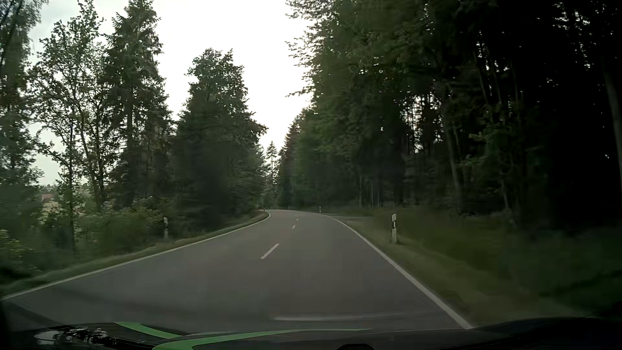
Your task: Follow the waypoints while adhering to traffic rules and regulations
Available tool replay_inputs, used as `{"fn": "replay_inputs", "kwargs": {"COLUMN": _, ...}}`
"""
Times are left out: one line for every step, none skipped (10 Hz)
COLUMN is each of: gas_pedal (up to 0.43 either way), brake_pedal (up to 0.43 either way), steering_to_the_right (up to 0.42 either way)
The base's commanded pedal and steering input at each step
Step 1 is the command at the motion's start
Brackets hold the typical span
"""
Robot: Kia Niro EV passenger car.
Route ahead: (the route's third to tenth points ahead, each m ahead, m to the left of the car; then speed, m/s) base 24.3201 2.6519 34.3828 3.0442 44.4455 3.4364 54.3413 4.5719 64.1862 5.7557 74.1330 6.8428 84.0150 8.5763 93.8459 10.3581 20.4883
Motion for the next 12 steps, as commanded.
{"fn": "replay_inputs", "kwargs": {"gas_pedal": 0.130, "brake_pedal": 0.000, "steering_to_the_right": -0.003}}
{"fn": "replay_inputs", "kwargs": {"gas_pedal": 0.130, "brake_pedal": 0.000, "steering_to_the_right": -0.004}}
{"fn": "replay_inputs", "kwargs": {"gas_pedal": 0.130, "brake_pedal": 0.000, "steering_to_the_right": -0.005}}
{"fn": "replay_inputs", "kwargs": {"gas_pedal": 0.130, "brake_pedal": 0.000, "steering_to_the_right": -0.008}}
{"fn": "replay_inputs", "kwargs": {"gas_pedal": 0.130, "brake_pedal": 0.000, "steering_to_the_right": -0.009}}
{"fn": "replay_inputs", "kwargs": {"gas_pedal": 0.130, "brake_pedal": 0.000, "steering_to_the_right": -0.011}}
{"fn": "replay_inputs", "kwargs": {"gas_pedal": 0.130, "brake_pedal": 0.000, "steering_to_the_right": -0.011}}
{"fn": "replay_inputs", "kwargs": {"gas_pedal": 0.130, "brake_pedal": 0.000, "steering_to_the_right": -0.012}}
{"fn": "replay_inputs", "kwargs": {"gas_pedal": 0.130, "brake_pedal": 0.000, "steering_to_the_right": -0.013}}
{"fn": "replay_inputs", "kwargs": {"gas_pedal": 0.130, "brake_pedal": 0.000, "steering_to_the_right": -0.015}}
{"fn": "replay_inputs", "kwargs": {"gas_pedal": 0.130, "brake_pedal": 0.000, "steering_to_the_right": -0.018}}
{"fn": "replay_inputs", "kwargs": {"gas_pedal": 0.130, "brake_pedal": 0.000, "steering_to_the_right": -0.019}}
